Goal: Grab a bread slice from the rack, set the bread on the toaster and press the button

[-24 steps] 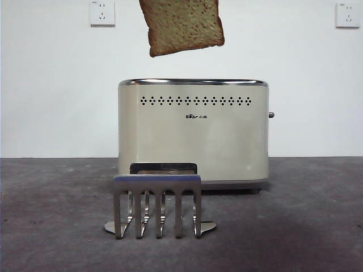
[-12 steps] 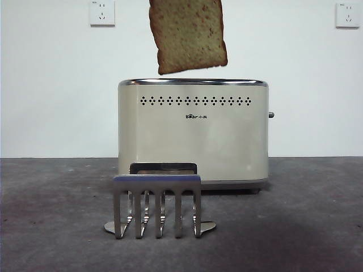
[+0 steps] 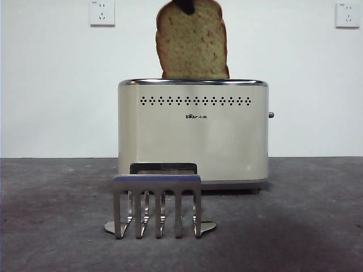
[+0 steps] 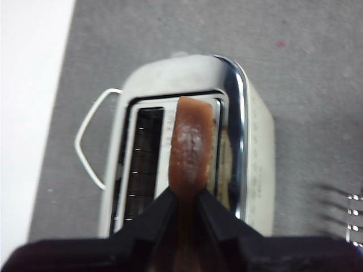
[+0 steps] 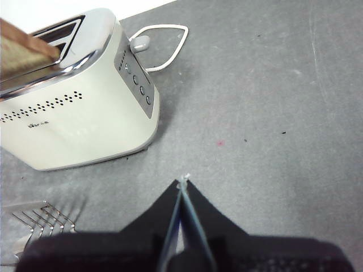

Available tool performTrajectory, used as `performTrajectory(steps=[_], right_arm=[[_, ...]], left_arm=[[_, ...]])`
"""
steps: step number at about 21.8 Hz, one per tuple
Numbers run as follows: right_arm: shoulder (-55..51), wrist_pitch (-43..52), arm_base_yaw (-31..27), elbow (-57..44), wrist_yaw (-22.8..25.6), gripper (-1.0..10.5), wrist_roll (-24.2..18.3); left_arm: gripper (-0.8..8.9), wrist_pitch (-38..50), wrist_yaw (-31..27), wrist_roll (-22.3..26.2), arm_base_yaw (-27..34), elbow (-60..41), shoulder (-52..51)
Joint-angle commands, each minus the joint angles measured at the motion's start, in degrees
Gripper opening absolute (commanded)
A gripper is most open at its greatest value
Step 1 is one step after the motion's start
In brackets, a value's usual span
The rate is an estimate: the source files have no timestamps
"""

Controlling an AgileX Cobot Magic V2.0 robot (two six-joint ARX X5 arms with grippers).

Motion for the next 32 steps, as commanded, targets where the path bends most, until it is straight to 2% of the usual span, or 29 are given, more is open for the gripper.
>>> performTrajectory(steps=[1, 11, 24, 25, 29, 32], right_arm=[[-0.09, 0.31, 0.04, 0.2, -0.15, 0.0, 0.13], [-0.09, 0.07, 0.04, 0.2, -0.17, 0.0, 0.15], [-0.09, -0.59, 0.04, 0.2, -0.17, 0.0, 0.15], [-0.09, -0.59, 0.04, 0.2, -0.17, 0.0, 0.15], [-0.09, -0.59, 0.04, 0.2, -0.17, 0.0, 0.13], [-0.09, -0.59, 0.04, 0.2, -0.17, 0.0, 0.15]], left_arm=[[-0.11, -0.77, 0.61, 0.07, 0.13, 0.2, 0.72], [-0.11, 0.63, 0.57, -0.04, 1.53, 0.2, 3.39], [0.01, 3.96, 0.59, -2.64, 2.32, 0.2, 8.07], [0.13, 4.28, 0.57, -3.52, 2.32, 0.2, 8.07], [2.57, 3.82, 0.52, -4.26, 2.32, 0.2, 8.07], [3.24, 4.24, 0.48, -4.48, 2.32, 0.2, 7.78]])
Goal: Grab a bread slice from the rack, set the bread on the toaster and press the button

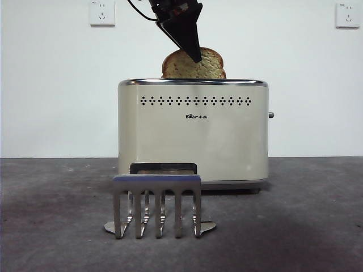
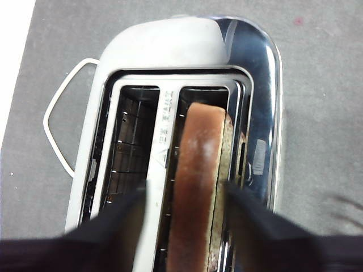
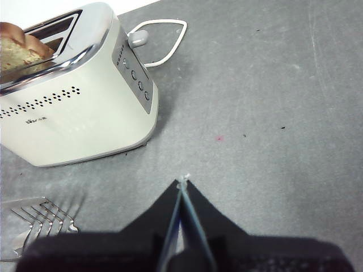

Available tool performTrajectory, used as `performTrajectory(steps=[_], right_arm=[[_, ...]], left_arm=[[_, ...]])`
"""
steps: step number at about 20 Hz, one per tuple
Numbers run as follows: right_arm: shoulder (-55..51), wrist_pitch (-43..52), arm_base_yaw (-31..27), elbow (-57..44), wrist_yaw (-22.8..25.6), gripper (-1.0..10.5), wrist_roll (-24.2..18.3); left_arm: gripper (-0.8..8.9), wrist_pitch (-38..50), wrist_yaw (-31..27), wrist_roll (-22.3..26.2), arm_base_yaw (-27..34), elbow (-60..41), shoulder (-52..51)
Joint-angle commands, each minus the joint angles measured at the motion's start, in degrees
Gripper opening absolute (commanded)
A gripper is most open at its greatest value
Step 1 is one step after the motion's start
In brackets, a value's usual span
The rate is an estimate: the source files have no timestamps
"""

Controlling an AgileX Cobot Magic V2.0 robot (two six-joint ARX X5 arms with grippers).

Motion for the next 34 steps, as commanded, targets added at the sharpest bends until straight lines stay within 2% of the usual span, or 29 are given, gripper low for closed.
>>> performTrajectory(steps=[1, 5, 7, 10, 11, 13, 16, 22, 24, 29, 32, 34], right_arm=[[-0.09, 0.28, 0.04, 0.2, -0.15, 0.0, 0.13], [-0.09, 0.35, 0.04, 0.2, 0.94, 0.0, 0.11], [0.31, 0.35, 0.04, 0.2, 3.06, 0.0, 0.22], [2.34, 1.64, 0.04, 0.2, 2.99, 0.0, 0.26], [3.72, 3.5, 0.04, 0.2, 2.69, 0.0, 0.28], [7.3, 8.55, 0.04, 0.26, 0.9, 0.0, 1.22], [16.13, 17.05, 0.04, 1.27, -3.98, 0.0, 4.31], [34.93, 23.39, 0.04, 8.52, -12.57, 0.0, 4.2], [45.07, 23.56, 0.04, 15.21, -14.23, -0.1, 3.87], [67.71, 22.12, -0.07, 35.21, -24.98, -0.1, 3.21], [79.3, 18.86, -0.07, 45.99, -33.05, -0.1, 3.37], [85.55, 15.37, -0.04, 51.56, -33.64, -0.1, 3.3]], left_arm=[[3.24, 0.48, 0.0, -0.79, 0.17, 0.17, -0.24], [3.24, 0.42, -1.11, -2.67, 0.17, 0.17, -4.0], [3.17, -0.68, -1.11, -4.83, 0.17, 0.17, -7.13], [3.07, -5.35, -1.09, -9.99, 0.04, 0.17, -12.52], [2.61, -7.37, -1.01, -12.66, -0.13, 0.17, -14.29], [-0.07, -11.69, -0.68, -17.62, -0.15, 0.17, -17.59], [-0.06, -16.87, -0.68, -23.91, -0.15, 0.17, -21.81], [-0.06, -20.31, -0.66, -31.17, -0.13, 0.17, -25.97], [-0.06, -20.31, -0.61, -32.3, -0.15, 0.17, -27.52], [-0.06, -20.5, -0.35, -38.36, -0.15, 0.15, -28.98], [-0.06, -20.5, 5.9, -40.92, -0.44, -0.76, -30.05], [-0.06, -20.5, 8.46, -41.11, -1.49, -2.49, -31.1]])
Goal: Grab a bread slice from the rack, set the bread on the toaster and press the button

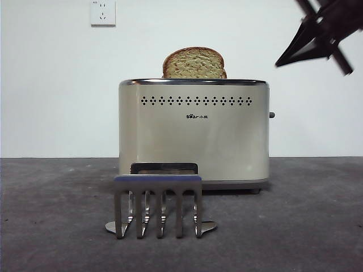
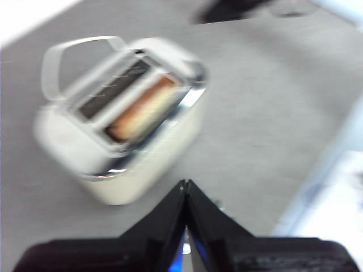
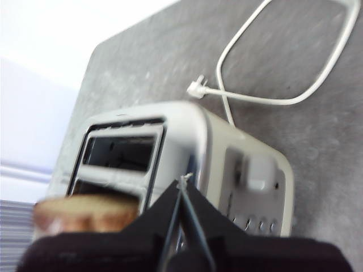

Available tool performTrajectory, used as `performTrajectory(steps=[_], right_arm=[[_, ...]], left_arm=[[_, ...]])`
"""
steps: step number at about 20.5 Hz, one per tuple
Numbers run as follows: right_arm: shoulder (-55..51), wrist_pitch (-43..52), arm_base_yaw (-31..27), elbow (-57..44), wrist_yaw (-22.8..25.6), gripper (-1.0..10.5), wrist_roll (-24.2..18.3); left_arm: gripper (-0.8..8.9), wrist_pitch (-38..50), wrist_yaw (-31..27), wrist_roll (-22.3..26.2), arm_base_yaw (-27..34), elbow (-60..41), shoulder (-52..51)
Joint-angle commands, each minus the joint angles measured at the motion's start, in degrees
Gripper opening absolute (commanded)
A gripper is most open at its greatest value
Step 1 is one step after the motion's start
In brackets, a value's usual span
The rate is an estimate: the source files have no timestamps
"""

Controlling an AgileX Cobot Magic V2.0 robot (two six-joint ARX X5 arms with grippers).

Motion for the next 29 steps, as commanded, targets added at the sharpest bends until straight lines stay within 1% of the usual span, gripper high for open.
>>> performTrajectory(steps=[1, 3, 6, 11, 14, 17, 29], right_arm=[[6.05, -3.39, -0.02, 4.52, -0.57, -0.1, -0.61], [8.72, -5.77, -0.04, 6.64, -0.55, -0.1, -2.03], [11.1, -6.03, -0.04, 6.97, -0.57, -0.1, -2.47], [15.5, -6.64, 0.09, 6.99, -2.69, -0.1, -2.99], [17.2, -7.06, 0.15, 6.99, -1.97, -0.1, -3.28], [17.9, -7.06, 0.17, 6.99, -0.11, -0.1, -3.28], [21.94, -8.39, 0.44, 6.97, 0.15, -0.1, -3.28]], left_arm=[[-0.06, 0.02, 0.5, -1.27, -1.38, -2.82, -1.53], [-0.06, 0.02, -1.09, -2.43, -1.62, -6.08, -3.41], [-0.06, 0.02, -3.74, -3.72, -1.6, -11.41, -6.19], [-0.06, 0.02, -3.85, -4.46, -1.55, -17.44, -8.57], [-0.06, 0.02, -3.85, -4.66, -1.55, -17.7, -8.57], [-0.06, 0.02, -3.87, -4.66, -1.55, -17.7, -8.59], [-0.06, 0.02, -3.89, -4.17, -1.55, -17.7, -8.57]])
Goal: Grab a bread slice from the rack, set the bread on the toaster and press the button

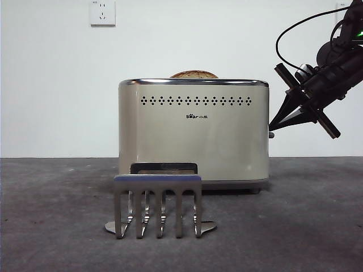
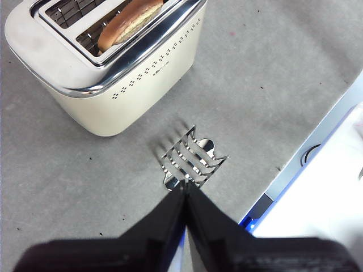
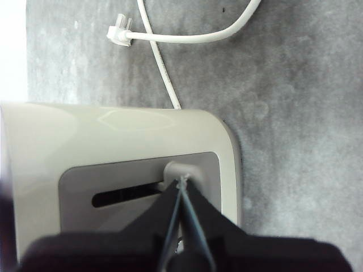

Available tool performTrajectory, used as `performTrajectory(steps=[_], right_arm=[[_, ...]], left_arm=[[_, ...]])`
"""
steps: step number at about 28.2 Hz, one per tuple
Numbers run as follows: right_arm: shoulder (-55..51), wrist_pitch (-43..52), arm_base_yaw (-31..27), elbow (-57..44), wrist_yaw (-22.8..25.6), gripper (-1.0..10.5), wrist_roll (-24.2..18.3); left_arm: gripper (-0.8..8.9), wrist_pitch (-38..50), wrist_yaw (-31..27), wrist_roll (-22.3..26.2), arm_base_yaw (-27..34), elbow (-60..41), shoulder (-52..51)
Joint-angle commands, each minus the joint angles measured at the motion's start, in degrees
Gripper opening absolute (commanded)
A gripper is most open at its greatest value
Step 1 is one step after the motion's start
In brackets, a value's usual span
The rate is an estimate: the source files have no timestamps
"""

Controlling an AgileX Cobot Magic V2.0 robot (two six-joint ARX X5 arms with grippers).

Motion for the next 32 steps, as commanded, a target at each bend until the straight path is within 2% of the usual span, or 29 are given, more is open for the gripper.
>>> performTrajectory(steps=[1, 15, 32], right_arm=[[2.78, -0.68, 0.26, -0.66, 1.11, -0.1, -0.68], [6.19, -3.41, 0.26, -0.68, 3.56, -0.1, -1.14], [6.16, -3.17, 0.26, -0.52, 3.52, -0.1, -2.1]], left_arm=[[-0.06, 0.17, -0.2, -0.11, -0.02, -0.28, -0.15], [-0.06, 0.17, -0.17, -0.13, -0.02, -0.28, -0.13], [-0.06, 0.15, -0.17, -0.15, -0.02, -0.28, -0.11]])
